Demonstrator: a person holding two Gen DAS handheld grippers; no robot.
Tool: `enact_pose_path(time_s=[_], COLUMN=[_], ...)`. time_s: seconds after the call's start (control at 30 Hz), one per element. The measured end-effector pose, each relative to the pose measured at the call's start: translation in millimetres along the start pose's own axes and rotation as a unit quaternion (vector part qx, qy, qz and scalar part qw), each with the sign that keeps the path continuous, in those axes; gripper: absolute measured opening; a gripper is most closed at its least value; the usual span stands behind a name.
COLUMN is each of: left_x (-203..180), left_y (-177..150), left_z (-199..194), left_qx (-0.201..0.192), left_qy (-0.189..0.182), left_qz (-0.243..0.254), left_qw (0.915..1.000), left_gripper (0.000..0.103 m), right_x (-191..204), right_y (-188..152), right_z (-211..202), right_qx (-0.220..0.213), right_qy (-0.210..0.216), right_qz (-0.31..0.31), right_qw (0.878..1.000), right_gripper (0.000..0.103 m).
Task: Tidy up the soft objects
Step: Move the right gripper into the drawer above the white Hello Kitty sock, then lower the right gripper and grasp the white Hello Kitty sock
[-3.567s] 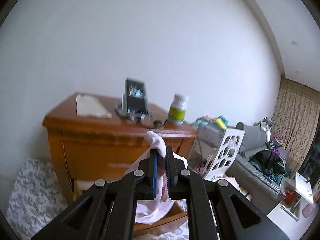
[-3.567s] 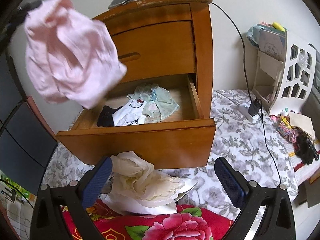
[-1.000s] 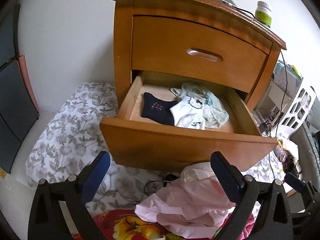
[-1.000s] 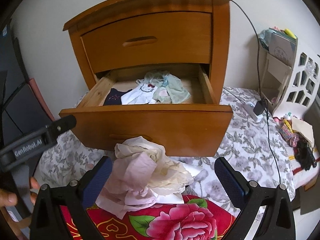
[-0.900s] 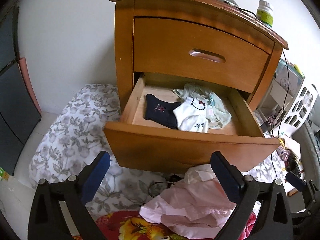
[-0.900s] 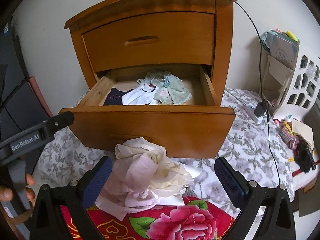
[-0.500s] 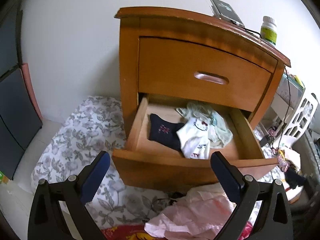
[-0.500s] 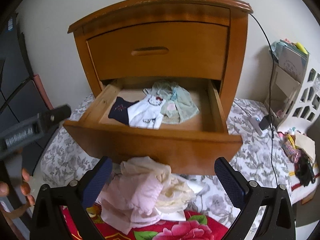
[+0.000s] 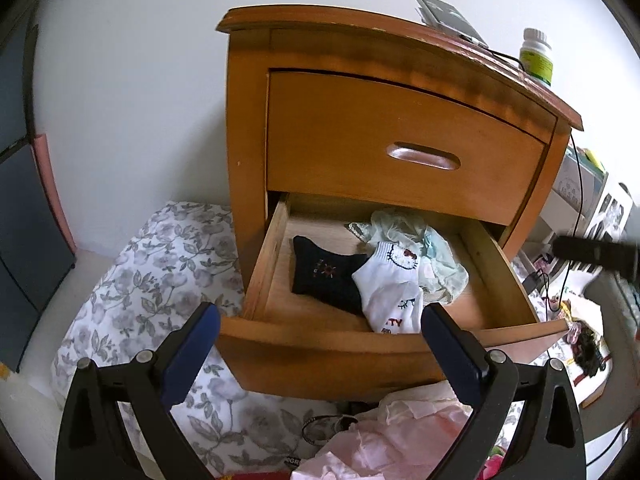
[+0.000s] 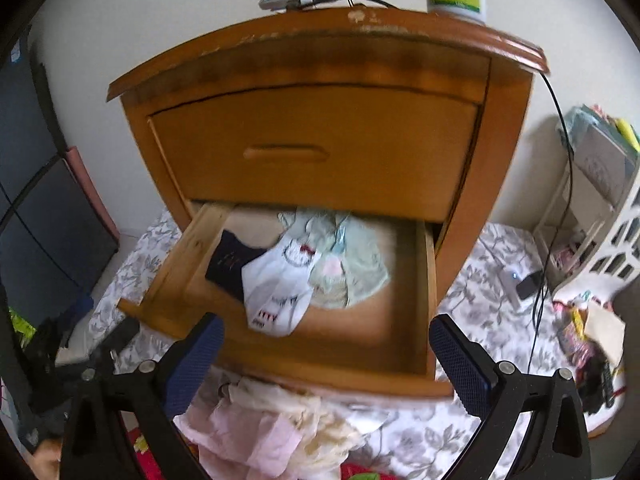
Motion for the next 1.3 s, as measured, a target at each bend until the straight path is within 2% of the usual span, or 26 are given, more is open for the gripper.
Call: enact_pose_path(time_s=[0.23, 0.53, 0.73, 0.97, 1.03, 1.13, 1.3], left_x=[7.1, 4.4, 10.1, 20.7, 23.8, 27.0, 35.3], left_y=[16.3, 41.6, 30.4, 18.6, 16.0, 12.7, 9.6], left_z=[8.5, 18.2, 32.7, 42.7, 44.9, 46.8, 50.2], left_qx=[-0.002, -0.018, -0.002, 0.014, 0.020, 0.025, 0.032], left_qy=[0.001, -0.024, -0.030, -0.016, -0.002, -0.001, 0.006], left_qz=[-0.018, -0.026, -0.017, -0.007, -0.004, 0.000, -0.005], left_qw=[0.9998, 0.9992, 0.9994, 0.9998, 0.9998, 0.9997, 0.9995], left_gripper=[0.100, 0.100, 0.100, 0.100, 0.100, 0.100, 0.100], right_x=[-2.1, 2.4, -4.0, 0.5, 4.5, 11.8, 22.4], right_y=[28.2, 18.5, 4.3, -4.0, -4.9, -11.8, -19.4], right_z=[36.3, 102.7, 140.0, 171.7, 178.2, 189.4, 201.9], right_qx=[0.054, 0.152, 0.194, 0.225, 0.229, 0.246, 0.265], right_qy=[0.002, -0.006, -0.031, -0.033, -0.038, -0.038, -0.041], right_qz=[0.004, 0.020, 0.020, 0.027, 0.021, 0.014, -0.001], right_qw=[0.999, 0.988, 0.980, 0.974, 0.973, 0.968, 0.963], right_gripper=[0.103, 0.103, 0.103, 0.101, 0.096, 0.088, 0.086])
Point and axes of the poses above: each gripper's, at about its wrist camera, not at the fingertips, and z roughly the way its jaws point, x to its left, y to its top, the point moved 9 cm from there along z, roughly the way its jaws point, and after that the axes turned 7 degrees about y, right-handed, at the moved point
